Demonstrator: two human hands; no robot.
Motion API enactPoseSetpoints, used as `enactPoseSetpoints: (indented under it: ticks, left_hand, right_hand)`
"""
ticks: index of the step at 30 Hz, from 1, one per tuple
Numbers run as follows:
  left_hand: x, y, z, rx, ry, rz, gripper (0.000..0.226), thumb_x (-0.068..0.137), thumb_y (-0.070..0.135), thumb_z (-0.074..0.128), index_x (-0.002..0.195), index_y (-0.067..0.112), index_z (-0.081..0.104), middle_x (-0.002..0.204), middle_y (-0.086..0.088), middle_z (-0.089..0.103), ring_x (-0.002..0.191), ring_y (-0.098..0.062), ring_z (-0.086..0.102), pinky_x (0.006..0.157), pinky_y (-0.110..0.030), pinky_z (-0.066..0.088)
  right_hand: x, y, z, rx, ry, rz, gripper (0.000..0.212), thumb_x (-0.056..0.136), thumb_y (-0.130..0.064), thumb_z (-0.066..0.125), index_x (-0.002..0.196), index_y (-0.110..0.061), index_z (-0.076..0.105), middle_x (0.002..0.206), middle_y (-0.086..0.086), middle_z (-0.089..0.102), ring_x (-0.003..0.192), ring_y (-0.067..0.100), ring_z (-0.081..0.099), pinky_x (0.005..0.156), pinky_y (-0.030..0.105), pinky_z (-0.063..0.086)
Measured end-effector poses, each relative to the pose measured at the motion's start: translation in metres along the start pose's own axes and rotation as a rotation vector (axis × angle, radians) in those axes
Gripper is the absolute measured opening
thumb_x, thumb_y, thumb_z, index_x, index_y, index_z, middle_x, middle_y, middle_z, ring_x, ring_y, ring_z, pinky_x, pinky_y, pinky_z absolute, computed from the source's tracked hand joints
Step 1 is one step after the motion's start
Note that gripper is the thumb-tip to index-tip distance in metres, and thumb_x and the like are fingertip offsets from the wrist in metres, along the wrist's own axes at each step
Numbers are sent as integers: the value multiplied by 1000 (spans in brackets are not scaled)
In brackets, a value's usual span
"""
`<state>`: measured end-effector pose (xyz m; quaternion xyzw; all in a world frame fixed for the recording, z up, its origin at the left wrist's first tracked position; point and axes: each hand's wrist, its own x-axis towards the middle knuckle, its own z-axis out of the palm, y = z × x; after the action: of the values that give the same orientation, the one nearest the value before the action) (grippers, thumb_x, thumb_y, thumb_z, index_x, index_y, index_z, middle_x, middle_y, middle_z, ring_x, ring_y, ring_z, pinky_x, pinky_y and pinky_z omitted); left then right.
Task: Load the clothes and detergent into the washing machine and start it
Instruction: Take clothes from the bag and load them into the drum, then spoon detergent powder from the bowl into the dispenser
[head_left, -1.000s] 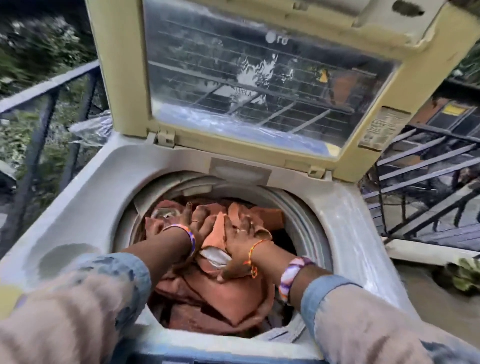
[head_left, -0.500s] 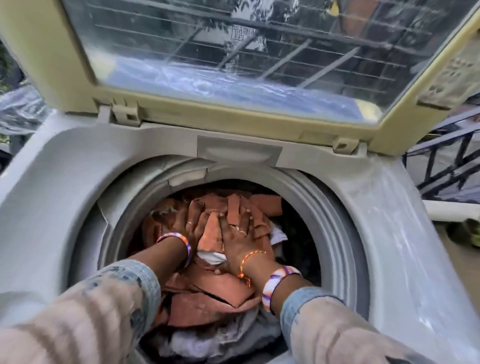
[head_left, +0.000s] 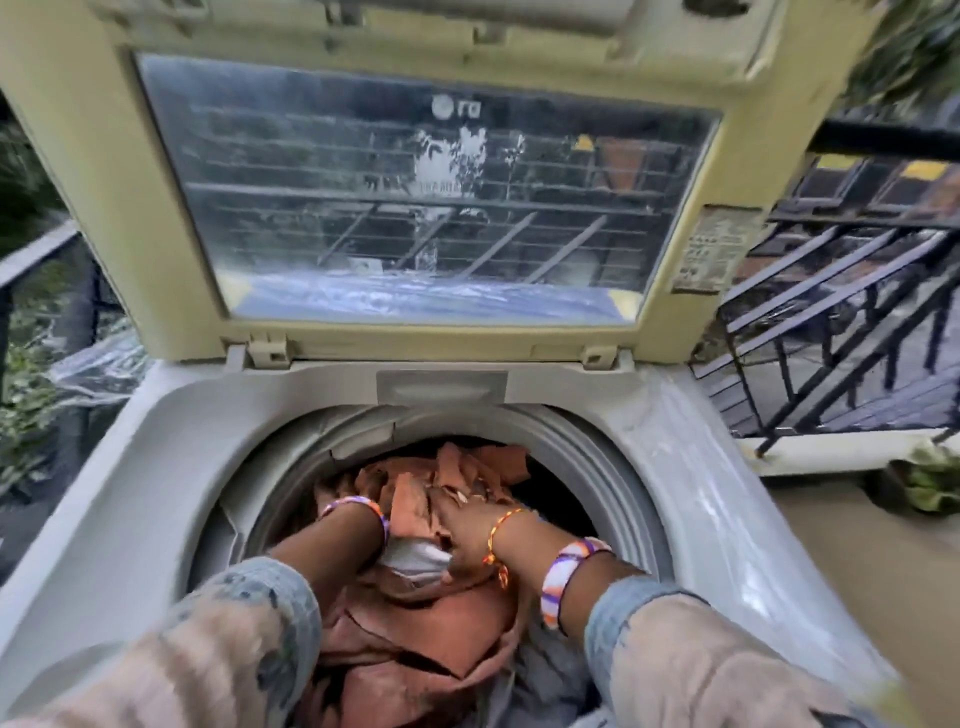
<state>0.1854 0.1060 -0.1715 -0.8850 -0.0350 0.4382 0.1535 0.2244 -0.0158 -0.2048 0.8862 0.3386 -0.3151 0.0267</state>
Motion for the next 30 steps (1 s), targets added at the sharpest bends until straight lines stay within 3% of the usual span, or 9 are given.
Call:
enactPoseSetpoints:
  ticks: [4, 7, 10, 12, 16, 18, 21, 27, 30]
  left_hand:
    - [-48, 1, -37, 92, 104, 20, 47, 95, 16, 44, 140, 9, 36, 147, -9, 39, 134, -27, 42, 106, -37, 38]
    - [-102, 14, -65, 161, 232, 92, 36, 94, 7, 43, 129, 5, 50, 140, -10, 49, 129, -25, 48, 102, -31, 41]
    - [-108, 14, -86, 125, 298, 149, 17, 86, 9, 56, 101, 11, 63, 121, -4, 63, 113, -20, 60, 84, -25, 49]
    - [-106, 19, -99, 55, 453, 290, 35, 75, 28, 65, 108, 17, 62, 102, 4, 69, 92, -19, 66, 78, -31, 54]
    - [-159, 46, -131, -145, 482, 462, 28, 87, 20, 58, 111, 4, 60, 88, -5, 55, 80, -17, 48, 62, -25, 36]
    - [-174, 63, -149, -215, 543, 509, 24, 88, 20, 57, 108, 6, 58, 88, -6, 56, 73, -14, 52, 60, -22, 38]
    - [-187, 98, -173, -265, 604, 559, 12, 88, 19, 58, 96, 11, 54, 81, -8, 57, 36, 1, 47, 37, -8, 35]
    - [-227, 213, -206, -232, 873, 644, 32, 86, 26, 59, 112, 7, 61, 104, -14, 64, 98, -27, 61, 69, -23, 35]
    - [-227, 290, -207, -347, 834, 702, 33, 86, 26, 59, 113, 7, 61, 114, -14, 65, 104, -27, 61, 69, -23, 37]
  right_hand:
    - [-42, 5, -42, -38, -8, -26, 48, 90, -17, 52, 134, -5, 40, 134, 23, 48, 122, 37, 48, 97, 35, 40]
    - [-82, 10, -64, -53, 50, -70, 36, 89, -20, 53, 123, -7, 56, 125, 18, 58, 114, 31, 54, 90, 33, 43]
    - [-125, 15, -89, -13, 186, -99, 29, 85, -13, 57, 112, -5, 61, 112, 18, 65, 89, 25, 57, 71, 29, 39]
    - [-156, 23, -103, 17, 250, -101, 28, 83, -9, 58, 111, -8, 64, 107, 16, 68, 86, 25, 59, 67, 28, 39]
    - [-212, 42, -124, 86, 367, -77, 36, 83, -9, 61, 118, -15, 62, 117, 8, 66, 104, 23, 60, 92, 36, 48]
    - [-239, 56, -130, 151, 425, -44, 36, 84, -7, 62, 119, -12, 61, 121, 5, 64, 110, 22, 59, 97, 35, 45]
    - [-280, 88, -130, 186, 543, 7, 35, 83, -6, 61, 117, -13, 63, 116, 5, 67, 105, 21, 62, 95, 35, 47]
    - [-358, 179, -94, 361, 735, 72, 24, 81, -1, 62, 103, -8, 68, 102, 14, 70, 96, 22, 64, 90, 44, 49]
    - [-390, 229, -51, 513, 779, 124, 25, 82, 0, 62, 102, -13, 69, 99, 1, 70, 84, -5, 62, 80, 14, 48]
